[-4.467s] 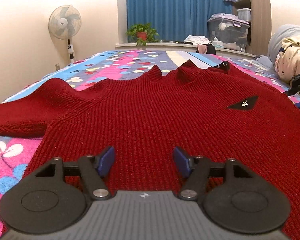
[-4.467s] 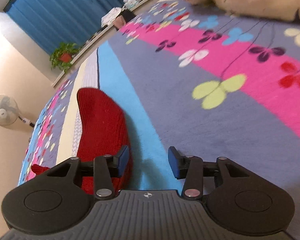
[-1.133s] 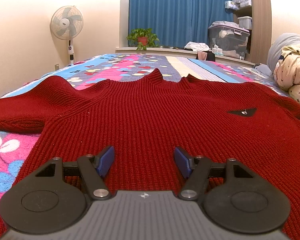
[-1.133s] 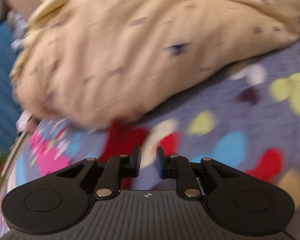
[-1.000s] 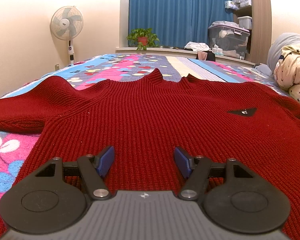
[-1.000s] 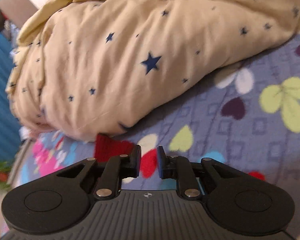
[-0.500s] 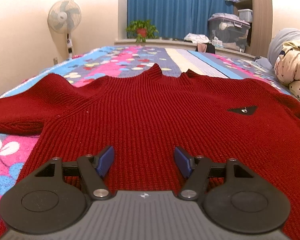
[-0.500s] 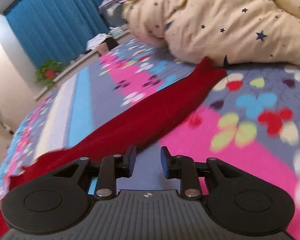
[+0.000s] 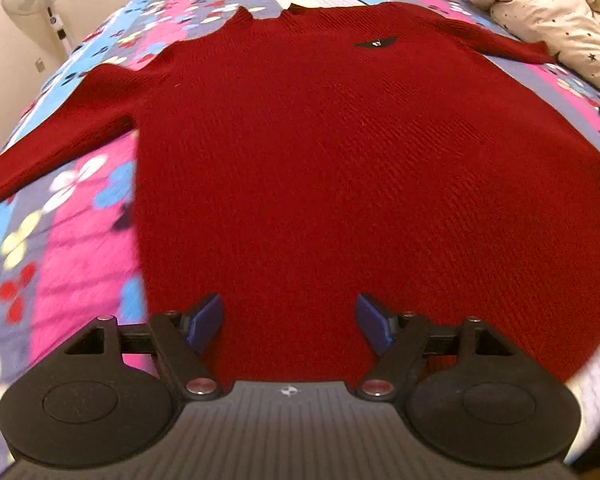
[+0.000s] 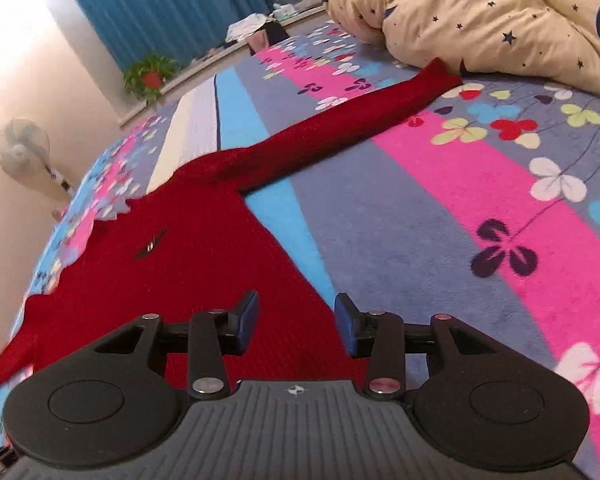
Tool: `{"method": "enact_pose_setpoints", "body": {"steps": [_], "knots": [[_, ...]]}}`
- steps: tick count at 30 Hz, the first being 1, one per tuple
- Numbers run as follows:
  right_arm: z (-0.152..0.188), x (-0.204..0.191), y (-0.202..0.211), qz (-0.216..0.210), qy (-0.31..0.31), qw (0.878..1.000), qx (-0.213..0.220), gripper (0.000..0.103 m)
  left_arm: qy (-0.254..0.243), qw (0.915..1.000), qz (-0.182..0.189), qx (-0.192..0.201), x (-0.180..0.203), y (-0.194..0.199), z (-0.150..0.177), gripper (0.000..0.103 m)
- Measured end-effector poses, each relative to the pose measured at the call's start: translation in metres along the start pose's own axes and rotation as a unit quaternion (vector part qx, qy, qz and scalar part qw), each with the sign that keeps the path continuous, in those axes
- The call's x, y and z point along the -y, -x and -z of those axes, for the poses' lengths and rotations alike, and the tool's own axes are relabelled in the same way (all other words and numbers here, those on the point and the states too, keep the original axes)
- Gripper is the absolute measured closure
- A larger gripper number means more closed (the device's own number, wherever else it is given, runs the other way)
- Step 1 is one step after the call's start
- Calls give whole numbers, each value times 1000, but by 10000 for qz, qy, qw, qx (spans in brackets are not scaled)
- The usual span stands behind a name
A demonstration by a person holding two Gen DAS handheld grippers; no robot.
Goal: Fold small clothes
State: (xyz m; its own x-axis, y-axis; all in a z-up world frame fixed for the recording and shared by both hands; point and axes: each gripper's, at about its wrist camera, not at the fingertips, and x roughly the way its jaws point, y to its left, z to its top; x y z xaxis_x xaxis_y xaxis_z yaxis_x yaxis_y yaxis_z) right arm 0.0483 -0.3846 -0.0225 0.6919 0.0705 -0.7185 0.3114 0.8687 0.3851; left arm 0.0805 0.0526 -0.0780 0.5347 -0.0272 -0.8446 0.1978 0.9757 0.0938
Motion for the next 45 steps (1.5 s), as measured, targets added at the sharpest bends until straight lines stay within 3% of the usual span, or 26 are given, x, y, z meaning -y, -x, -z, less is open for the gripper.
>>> {"method": "enact_pose_setpoints", "body": {"steps": [4, 7, 9, 15, 18, 22, 25, 30, 34, 36, 38, 41, 45], "knots": [[7, 1, 19, -60, 334, 9993, -147, 59, 865, 9955, 265, 266, -41, 33, 20, 26], [11, 3, 34, -154, 632, 9978, -151, 59, 1635, 9858, 314, 233, -74, 44, 31, 46], [12, 2, 41, -296, 872, 9955, -226, 59, 1813, 9816, 547, 246, -87, 47, 35, 54], [24, -14, 48, -534, 1753, 9813, -588, 57, 1645, 9820, 878, -286, -83, 36, 50, 56], [29, -21, 43, -543, 1937, 9767, -744, 54, 1753, 9802, 834, -393, -86, 31, 56, 48], [29, -15, 16, 146, 1881, 9767, -1020, 51, 2041, 9749, 640, -619, -97, 23, 60, 36], [25, 0, 0, 609, 1623, 9774, -1207, 49, 2171, 9712, 661, -721, -102, 19, 64, 36], [28, 6, -15, 350, 1390, 9759, -1645, 45, 1915, 9768, 657, -693, -92, 17, 65, 36], [37, -9, -15, 263, 1779, 9690, -1695, 44, 1988, 9743, 784, -717, -94, 19, 69, 44], [37, -11, -14, 255, 1832, 9681, -1690, 49, 1916, 9752, 858, -709, -90, 23, 72, 55], [36, -10, -13, 180, 1790, 9690, -1691, 60, 1877, 9752, 961, -667, -87, 27, 73, 72], [34, -4, -10, 97, 1730, 9708, -1662, 73, 1816, 9774, 920, -572, -81, 32, 75, 74], [32, 0, -9, 55, 1727, 9712, -1637, 73, 1962, 9741, 937, -627, -81, 26, 73, 72]]}}
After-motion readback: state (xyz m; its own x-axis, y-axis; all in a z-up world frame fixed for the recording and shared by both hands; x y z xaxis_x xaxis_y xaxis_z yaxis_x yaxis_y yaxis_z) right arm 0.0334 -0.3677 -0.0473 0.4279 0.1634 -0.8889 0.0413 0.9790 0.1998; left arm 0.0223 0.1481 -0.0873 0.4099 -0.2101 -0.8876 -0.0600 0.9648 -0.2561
